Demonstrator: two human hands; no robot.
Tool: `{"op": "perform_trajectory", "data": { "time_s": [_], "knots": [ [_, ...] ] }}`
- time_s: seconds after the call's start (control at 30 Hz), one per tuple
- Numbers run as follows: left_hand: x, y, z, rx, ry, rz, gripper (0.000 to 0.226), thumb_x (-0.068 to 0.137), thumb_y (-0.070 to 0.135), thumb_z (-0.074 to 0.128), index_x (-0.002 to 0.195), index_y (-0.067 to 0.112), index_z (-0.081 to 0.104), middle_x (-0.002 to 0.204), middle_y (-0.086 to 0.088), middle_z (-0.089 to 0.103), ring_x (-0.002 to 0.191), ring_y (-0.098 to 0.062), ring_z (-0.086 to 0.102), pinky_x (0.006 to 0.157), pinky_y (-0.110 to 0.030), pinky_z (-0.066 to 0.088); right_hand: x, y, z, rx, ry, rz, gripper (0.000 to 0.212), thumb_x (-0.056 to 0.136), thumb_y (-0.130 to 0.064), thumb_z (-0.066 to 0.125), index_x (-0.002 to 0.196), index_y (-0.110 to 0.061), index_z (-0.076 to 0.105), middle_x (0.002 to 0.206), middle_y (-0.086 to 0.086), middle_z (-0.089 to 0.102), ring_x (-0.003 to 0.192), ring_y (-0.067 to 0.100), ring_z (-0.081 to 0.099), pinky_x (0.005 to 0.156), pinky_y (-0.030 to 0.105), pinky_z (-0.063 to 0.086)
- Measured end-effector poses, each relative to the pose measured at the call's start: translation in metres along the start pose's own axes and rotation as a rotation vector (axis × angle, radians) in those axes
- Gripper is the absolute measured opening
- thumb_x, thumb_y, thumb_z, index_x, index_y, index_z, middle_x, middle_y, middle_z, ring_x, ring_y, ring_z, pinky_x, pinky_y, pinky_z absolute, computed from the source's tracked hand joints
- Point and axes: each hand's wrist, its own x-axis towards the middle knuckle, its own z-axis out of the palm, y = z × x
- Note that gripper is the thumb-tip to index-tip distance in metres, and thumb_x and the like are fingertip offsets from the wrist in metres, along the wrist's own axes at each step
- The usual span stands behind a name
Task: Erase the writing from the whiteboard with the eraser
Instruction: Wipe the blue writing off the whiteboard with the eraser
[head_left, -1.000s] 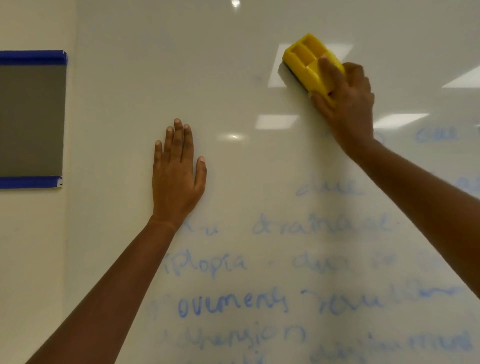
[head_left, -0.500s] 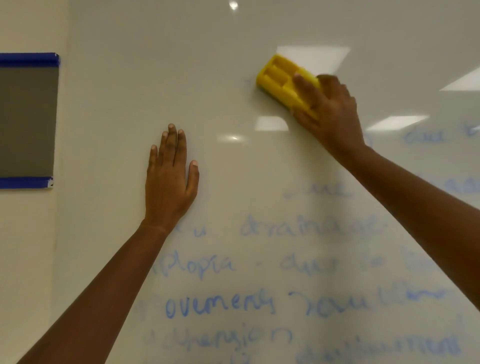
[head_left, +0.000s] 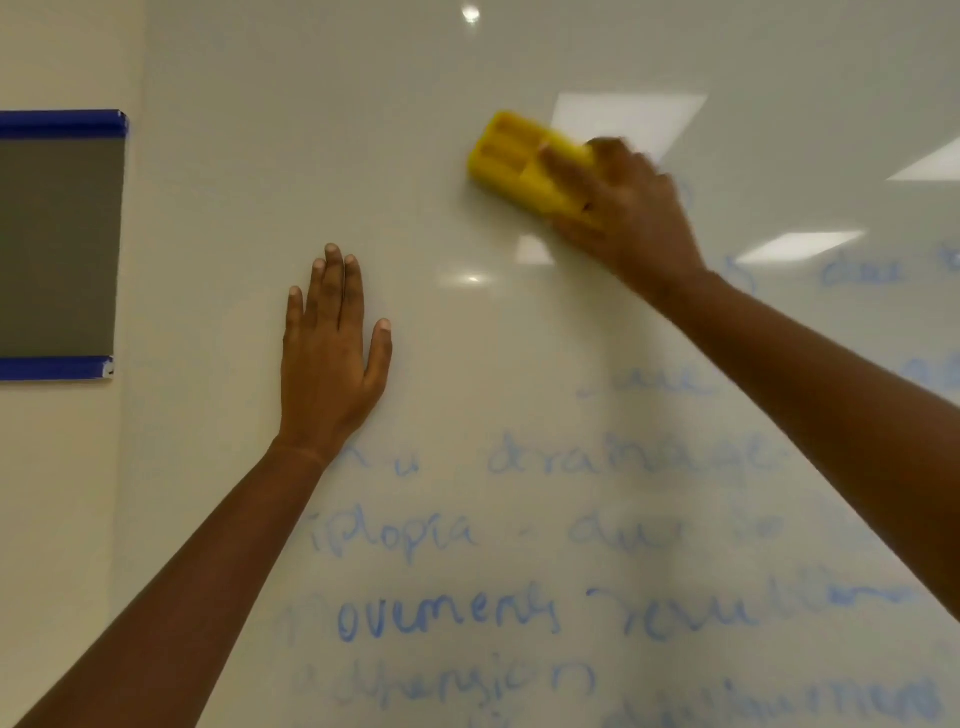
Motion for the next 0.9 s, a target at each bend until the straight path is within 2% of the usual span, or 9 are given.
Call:
{"op": "perform_trajectory", "data": {
  "time_s": [0.07, 0.17, 0.27, 0.37, 0.47, 0.53, 0.73, 0.83, 0.9],
  "knots": [
    [-0.001, 0.000, 0.001, -0.006, 0.004, 0.002, 0.067, 0.090, 0.038, 0.018, 0.143, -0.002, 0.015, 0.152, -0.020, 0.012, 0.141, -0.028, 0.010, 0.113, -0.038, 0.002, 0.008, 0.015, -0.003, 0.070, 0.090, 0.278, 0.054, 0.093, -0.035, 0.051, 0.142, -0.028, 0.031, 0.138, 0.019, 0.037, 0.116, 0.037, 0.042, 0.092, 0.045, 0.037],
    [0.000, 0.001, 0.001, -0.010, 0.008, 0.001, 0.067, 0.090, 0.039, 0.018, 0.143, -0.002, 0.015, 0.152, -0.020, 0.012, 0.141, -0.028, 0.010, 0.113, -0.039, 0.003, 0.008, 0.002, 0.001, 0.066, 0.114, 0.360, 0.054, 0.093, -0.034, 0.050, 0.143, -0.027, 0.030, 0.139, 0.019, 0.036, 0.117, 0.037, 0.040, 0.092, 0.046, 0.036],
    [0.001, 0.005, 0.001, -0.017, 0.008, -0.024, 0.065, 0.091, 0.037, 0.022, 0.142, -0.002, 0.015, 0.152, -0.021, 0.012, 0.141, -0.030, 0.010, 0.113, -0.041, 0.004, -0.019, -0.033, 0.011, 0.071, 0.059, 0.105, 0.052, 0.090, -0.033, 0.054, 0.139, -0.022, 0.039, 0.135, 0.023, 0.043, 0.108, 0.040, 0.048, 0.082, 0.044, 0.040],
    [0.002, 0.019, 0.002, -0.040, 0.018, 0.001, 0.064, 0.091, 0.033, 0.025, 0.142, -0.003, 0.016, 0.151, -0.022, 0.014, 0.140, -0.031, 0.012, 0.113, -0.040, 0.004, -0.051, -0.044, 0.008, 0.085, 0.029, -0.186, 0.045, 0.086, -0.033, 0.052, 0.128, -0.015, 0.054, 0.118, 0.027, 0.057, 0.089, 0.041, 0.059, 0.070, 0.044, 0.047],
    [0.006, 0.038, 0.004, -0.064, 0.024, 0.058, 0.063, 0.091, 0.032, 0.026, 0.142, -0.003, 0.017, 0.151, -0.021, 0.015, 0.140, -0.029, 0.012, 0.113, -0.038, 0.004, -0.056, -0.019, -0.001, 0.041, -0.016, -0.297, 0.045, 0.085, -0.035, 0.050, 0.125, -0.015, 0.057, 0.113, 0.028, 0.060, 0.084, 0.040, 0.061, 0.069, 0.045, 0.050],
    [0.010, 0.049, 0.007, -0.082, 0.032, 0.065, 0.061, 0.091, 0.028, 0.031, 0.142, -0.002, 0.015, 0.152, -0.020, 0.014, 0.140, -0.028, 0.011, 0.113, -0.036, 0.002, -0.051, 0.008, -0.004, 0.008, 0.040, -0.209, 0.047, 0.086, -0.036, 0.050, 0.127, -0.014, 0.054, 0.117, 0.030, 0.057, 0.088, 0.044, 0.060, 0.072, 0.048, 0.049],
    [0.012, 0.062, 0.012, -0.095, 0.030, 0.072, 0.061, 0.092, 0.028, 0.032, 0.142, -0.001, 0.014, 0.152, -0.019, 0.011, 0.141, -0.027, 0.008, 0.113, -0.034, -0.001, -0.045, 0.079, -0.015, 0.037, 0.159, 0.334, 0.054, 0.092, -0.034, 0.053, 0.142, -0.023, 0.034, 0.135, 0.023, 0.039, 0.113, 0.041, 0.043, 0.093, 0.049, 0.036],
    [0.008, 0.062, 0.015, -0.087, 0.013, 0.055, 0.061, 0.092, 0.028, 0.031, 0.142, -0.002, 0.014, 0.152, -0.019, 0.012, 0.141, -0.028, 0.008, 0.113, -0.035, -0.001, -0.054, 0.068, -0.013, 0.078, 0.155, 0.379, 0.055, 0.092, -0.033, 0.053, 0.142, -0.022, 0.033, 0.135, 0.024, 0.038, 0.114, 0.041, 0.043, 0.092, 0.049, 0.036],
    [0.005, 0.063, 0.016, -0.074, 0.005, 0.043, 0.061, 0.091, 0.027, 0.031, 0.142, -0.002, 0.014, 0.152, -0.020, 0.012, 0.141, -0.028, 0.009, 0.113, -0.035, 0.000, -0.074, 0.047, -0.011, 0.086, 0.125, 0.275, 0.053, 0.090, -0.029, 0.057, 0.138, -0.017, 0.040, 0.130, 0.028, 0.043, 0.107, 0.044, 0.048, 0.088, 0.049, 0.040]
  ]
}}
